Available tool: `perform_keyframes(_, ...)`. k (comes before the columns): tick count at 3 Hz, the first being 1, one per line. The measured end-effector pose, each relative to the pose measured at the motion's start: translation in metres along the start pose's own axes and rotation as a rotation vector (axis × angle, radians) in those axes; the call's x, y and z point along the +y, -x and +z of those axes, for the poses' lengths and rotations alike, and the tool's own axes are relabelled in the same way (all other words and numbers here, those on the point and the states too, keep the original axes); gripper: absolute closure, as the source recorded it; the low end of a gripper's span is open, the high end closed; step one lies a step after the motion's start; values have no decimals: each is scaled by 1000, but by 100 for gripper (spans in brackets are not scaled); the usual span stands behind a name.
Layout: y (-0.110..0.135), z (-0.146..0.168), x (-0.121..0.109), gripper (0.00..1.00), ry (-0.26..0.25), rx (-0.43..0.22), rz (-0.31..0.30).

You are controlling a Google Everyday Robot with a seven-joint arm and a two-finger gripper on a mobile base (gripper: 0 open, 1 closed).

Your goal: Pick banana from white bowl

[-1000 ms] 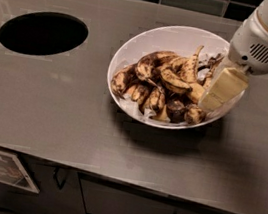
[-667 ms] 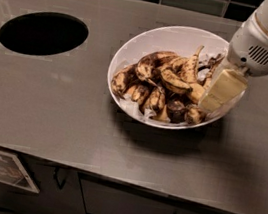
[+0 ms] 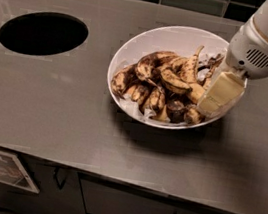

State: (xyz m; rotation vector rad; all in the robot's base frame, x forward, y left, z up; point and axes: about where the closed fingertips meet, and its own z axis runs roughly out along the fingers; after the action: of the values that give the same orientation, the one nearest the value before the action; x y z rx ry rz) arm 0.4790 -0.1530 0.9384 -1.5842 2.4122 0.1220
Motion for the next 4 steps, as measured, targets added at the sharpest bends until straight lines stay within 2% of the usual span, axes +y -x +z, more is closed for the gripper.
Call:
perform_keyframes(1, -1, 3, 0, 40, 6, 0, 1)
perform_keyframes(3, -1, 3, 0, 83, 6, 0, 1)
perform_keyframes(4, -1, 3, 0, 100, 5, 0, 1)
